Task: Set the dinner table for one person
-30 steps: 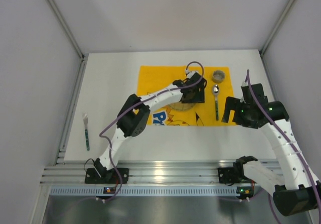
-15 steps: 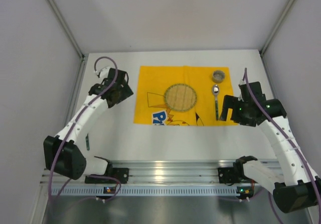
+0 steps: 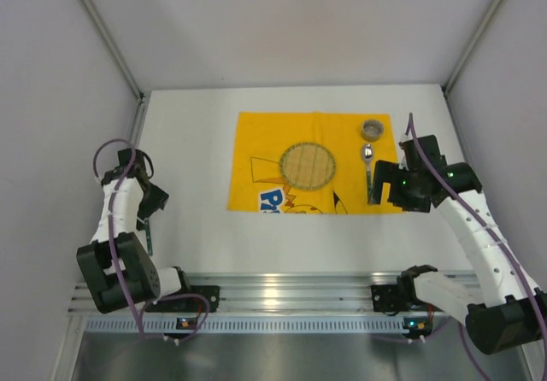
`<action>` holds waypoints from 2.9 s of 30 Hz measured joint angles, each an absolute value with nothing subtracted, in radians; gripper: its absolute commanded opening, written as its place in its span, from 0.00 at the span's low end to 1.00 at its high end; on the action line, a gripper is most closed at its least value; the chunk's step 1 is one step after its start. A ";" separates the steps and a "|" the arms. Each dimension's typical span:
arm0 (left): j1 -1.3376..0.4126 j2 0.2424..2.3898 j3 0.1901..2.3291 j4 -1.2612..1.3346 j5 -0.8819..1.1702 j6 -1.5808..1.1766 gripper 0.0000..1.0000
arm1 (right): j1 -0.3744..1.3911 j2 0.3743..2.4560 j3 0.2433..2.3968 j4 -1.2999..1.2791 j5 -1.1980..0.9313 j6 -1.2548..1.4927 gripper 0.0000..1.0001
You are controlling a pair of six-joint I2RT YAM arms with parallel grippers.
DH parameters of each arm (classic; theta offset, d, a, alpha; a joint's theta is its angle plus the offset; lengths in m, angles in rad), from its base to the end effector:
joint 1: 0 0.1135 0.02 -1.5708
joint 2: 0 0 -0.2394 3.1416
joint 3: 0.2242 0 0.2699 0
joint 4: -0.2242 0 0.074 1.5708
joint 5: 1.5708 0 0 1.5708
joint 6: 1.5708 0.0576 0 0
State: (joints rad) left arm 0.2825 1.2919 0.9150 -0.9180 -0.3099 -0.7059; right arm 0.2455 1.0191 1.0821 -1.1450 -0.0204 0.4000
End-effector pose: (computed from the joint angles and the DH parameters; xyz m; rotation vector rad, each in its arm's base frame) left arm 0.2409 0.0882 0.1786 -1.3758 2.4260 0.3445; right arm 0.2084 0.0534 0.2777 0.1996 2.6670 0.2374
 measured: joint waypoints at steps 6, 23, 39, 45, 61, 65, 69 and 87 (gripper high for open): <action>0.464 1.341 0.915 -0.886 -0.253 -0.609 0.77 | 0.263 1.037 1.095 -1.144 -0.021 0.399 1.00; 0.548 1.639 0.953 -0.801 -0.125 -0.412 0.51 | 0.267 1.052 1.116 -1.150 -0.006 0.394 1.00; 0.435 1.607 1.026 -0.787 -0.084 -0.390 0.00 | 0.267 1.051 1.116 -1.153 0.028 0.405 1.00; 0.032 1.634 1.374 -0.768 -0.112 -0.403 0.00 | 0.267 1.042 1.116 -1.153 0.033 0.421 1.00; -0.496 2.193 1.847 -0.817 -0.067 -0.518 0.00 | 0.268 0.928 1.102 -1.198 0.058 0.455 1.00; -0.485 2.204 1.845 -0.825 -0.073 -0.534 0.00 | 0.268 0.922 1.085 -1.208 0.060 0.456 1.00; -0.479 2.204 1.837 -0.818 -0.076 -0.533 0.17 | 0.268 0.925 1.075 -1.212 0.060 0.456 1.00; -0.349 2.121 1.830 -0.813 -0.081 -0.429 0.43 | 0.268 0.945 1.073 -1.212 0.070 0.467 1.00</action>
